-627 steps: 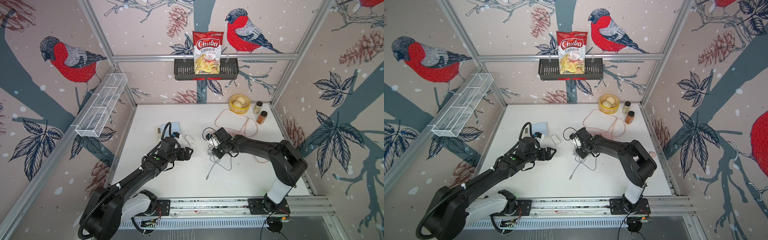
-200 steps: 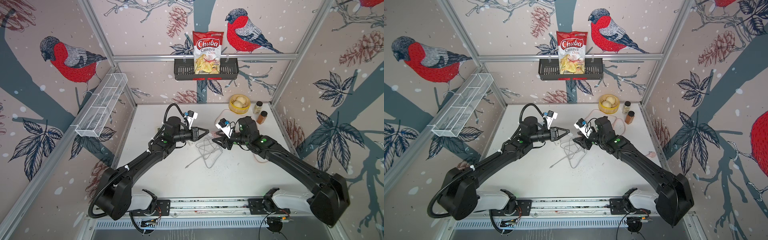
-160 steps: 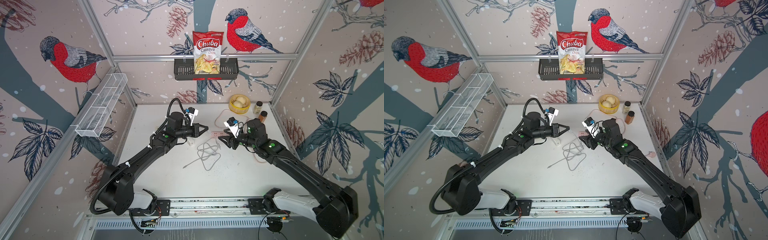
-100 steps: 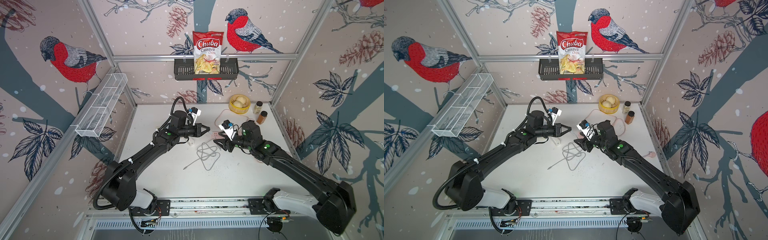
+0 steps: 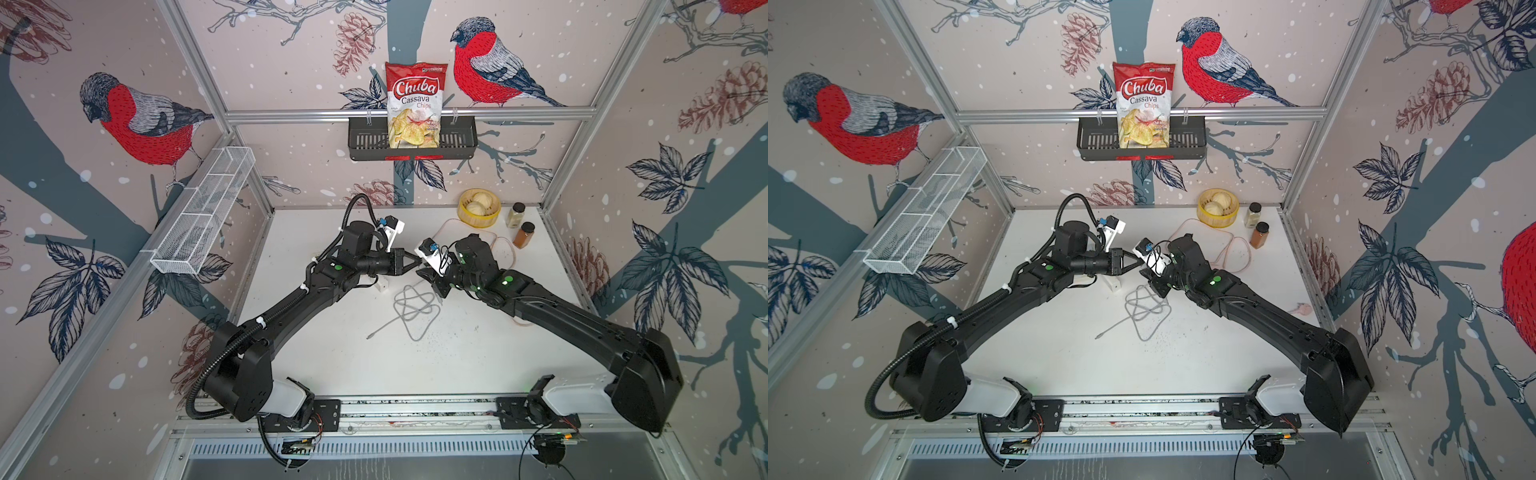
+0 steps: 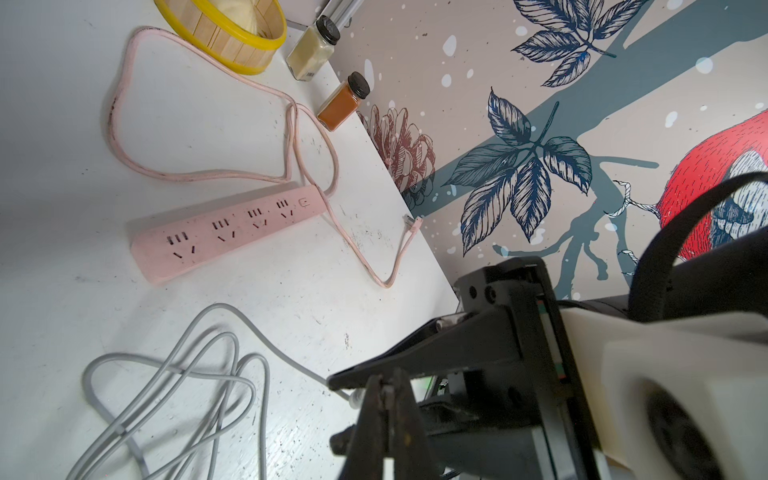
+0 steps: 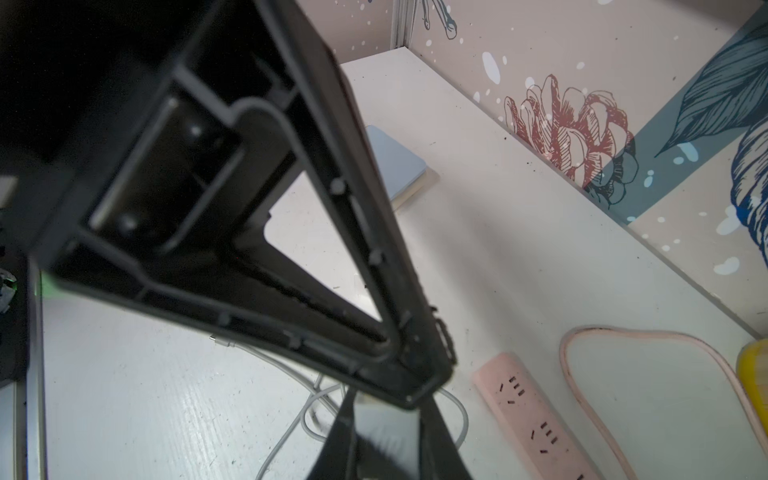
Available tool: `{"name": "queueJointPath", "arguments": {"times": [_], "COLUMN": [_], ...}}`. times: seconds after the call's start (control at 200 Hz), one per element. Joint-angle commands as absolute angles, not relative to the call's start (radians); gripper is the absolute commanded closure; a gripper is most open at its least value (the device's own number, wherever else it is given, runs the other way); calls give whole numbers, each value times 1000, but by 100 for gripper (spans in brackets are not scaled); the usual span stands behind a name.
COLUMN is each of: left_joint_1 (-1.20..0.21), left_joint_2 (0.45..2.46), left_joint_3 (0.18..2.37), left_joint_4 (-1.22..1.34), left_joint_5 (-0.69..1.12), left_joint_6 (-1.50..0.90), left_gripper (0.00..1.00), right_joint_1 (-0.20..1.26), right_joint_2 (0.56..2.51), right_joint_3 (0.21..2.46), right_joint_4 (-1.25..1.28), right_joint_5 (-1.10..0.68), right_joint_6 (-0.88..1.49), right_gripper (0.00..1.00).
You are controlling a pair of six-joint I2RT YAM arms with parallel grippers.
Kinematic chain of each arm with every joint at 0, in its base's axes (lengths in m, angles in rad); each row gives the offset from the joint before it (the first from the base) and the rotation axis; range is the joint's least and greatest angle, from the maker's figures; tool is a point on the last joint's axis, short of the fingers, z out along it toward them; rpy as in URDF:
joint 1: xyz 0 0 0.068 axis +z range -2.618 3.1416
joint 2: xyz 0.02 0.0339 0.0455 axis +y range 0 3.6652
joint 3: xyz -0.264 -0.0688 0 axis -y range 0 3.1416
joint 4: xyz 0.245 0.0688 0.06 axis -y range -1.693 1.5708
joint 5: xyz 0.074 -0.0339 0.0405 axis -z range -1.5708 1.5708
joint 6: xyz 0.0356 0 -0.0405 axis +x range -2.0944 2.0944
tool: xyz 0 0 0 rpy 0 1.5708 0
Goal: Charge the electronic scale
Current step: Pick up the charging cable from the center of the board.
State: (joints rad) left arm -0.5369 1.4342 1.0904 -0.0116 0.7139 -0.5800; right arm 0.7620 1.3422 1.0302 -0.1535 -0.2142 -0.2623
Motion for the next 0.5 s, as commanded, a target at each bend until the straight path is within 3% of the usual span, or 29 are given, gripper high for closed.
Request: {"name": "queueJointPath", "arguments": {"times": [0.0,0.095,0.235,0.495], "left_joint_1": [-538,-537,-537,-523], "left_joint_2": [1428,1433,1444,1453], "left_joint_3": [1089,1089,1107,1117], "left_joint_4": [-24,-28,-49,-90], "left_joint_5": [745,758,789,828], "left_joint_6": [-568,-558,-533,-491], "left_gripper": [100,100,100,100], "right_joint_1": [763,763,762,738], "right_joint_2": [1331,1309,1282,1259], "right_joint_3": [1032,1015,997,999], "right_joint_4": [-153,-157,-165,-228], "right_joint_5": [-194,-221,-239,-348], "right_joint_6": [-278,-296,-302,-291], "right_gripper": [84,85,77,79]}}
